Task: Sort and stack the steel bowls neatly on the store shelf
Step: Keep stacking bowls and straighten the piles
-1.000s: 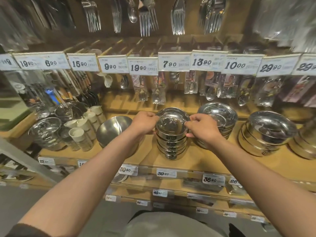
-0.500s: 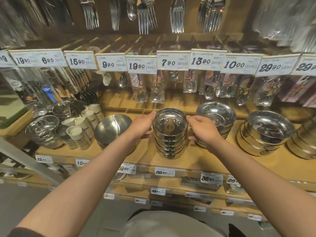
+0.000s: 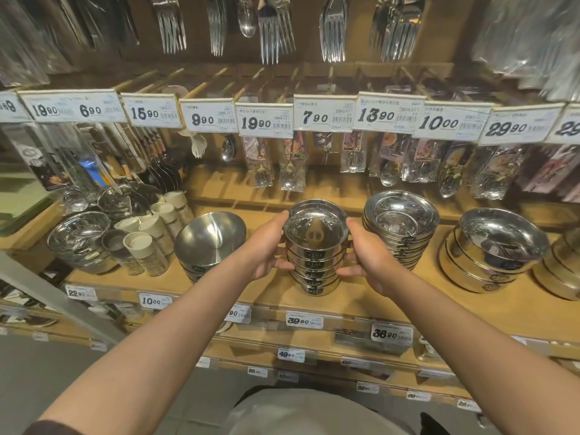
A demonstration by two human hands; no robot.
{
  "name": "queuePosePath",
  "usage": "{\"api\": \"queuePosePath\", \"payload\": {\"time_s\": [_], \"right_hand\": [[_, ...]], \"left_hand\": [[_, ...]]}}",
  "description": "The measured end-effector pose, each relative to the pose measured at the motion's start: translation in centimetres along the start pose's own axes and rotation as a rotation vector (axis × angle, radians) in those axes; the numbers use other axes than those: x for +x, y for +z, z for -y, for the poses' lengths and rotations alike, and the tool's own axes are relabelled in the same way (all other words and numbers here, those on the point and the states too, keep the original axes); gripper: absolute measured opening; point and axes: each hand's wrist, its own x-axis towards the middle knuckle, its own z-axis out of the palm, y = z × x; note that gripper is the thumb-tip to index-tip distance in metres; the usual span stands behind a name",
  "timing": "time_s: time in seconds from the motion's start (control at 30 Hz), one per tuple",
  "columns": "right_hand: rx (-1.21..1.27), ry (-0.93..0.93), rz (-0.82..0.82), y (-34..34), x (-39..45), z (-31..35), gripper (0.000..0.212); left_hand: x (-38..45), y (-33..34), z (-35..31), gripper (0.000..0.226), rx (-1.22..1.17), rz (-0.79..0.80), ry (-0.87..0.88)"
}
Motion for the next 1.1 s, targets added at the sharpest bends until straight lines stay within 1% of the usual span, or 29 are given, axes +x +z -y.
{"api": "queuePosePath", "payload": {"time_s": [0.3, 0.33, 0.43, 0.5, 0.53, 0.57, 0.67, 0.73, 0.87, 0.97, 1.1], "right_hand": [[0.067, 0.059, -0.008, 0.0, 0.4, 0.1, 0.058], [0.075, 0.059, 0.006, 0.0, 0.2, 0.0, 0.056], [0.062, 0.050, 0.053, -0.1, -0.5, -0.6, 0.043], [0.114, 0.078, 0.075, 0.0, -0.6, -1.5, 0.046], [0.151, 0.092, 0.081, 0.2, -0.6, -1.8, 0.053], [0.175, 0.093, 0.083, 0.4, -0.6, -2.0, 0.054], [0.182, 0.067, 0.070, 0.8, -0.5, -1.7, 0.045], [0.184, 0.063, 0.069, 0.7, -0.4, -1.3, 0.045], [0.213, 0.053, 0.071, 0.7, 0.0, -0.8, 0.045], [0.212, 0.041, 0.067, 0.8, 0.6, -0.3, 0.045], [0.204, 0.046, 0.045, 0.9, 1.4, 0.3, 0.053]], "left_hand": [[0.3, -0.5, -0.7, 0.037, 0.010, 0.021, -0.051], [0.3, -0.6, -0.5, 0.040, 0.000, 0.020, -0.062], [0.3, -1.0, 0.4, 0.065, -0.060, 0.014, -0.135], [0.1, -0.7, 1.3, 0.072, -0.108, 0.038, -0.178], [0.1, -0.5, 1.6, 0.072, -0.144, 0.056, -0.187], [0.1, -0.4, 1.8, 0.071, -0.174, 0.065, -0.185], [0.6, -0.5, 1.7, 0.070, -0.223, 0.057, -0.176], [1.1, -0.7, 1.4, 0.071, -0.251, 0.070, -0.184], [2.0, -0.6, 0.9, 0.068, -0.212, 0.082, -0.161], [2.9, -0.7, 0.2, 0.072, -0.182, 0.085, -0.175], [3.8, -0.8, -0.3, 0.076, -0.153, 0.105, -0.182]]}}
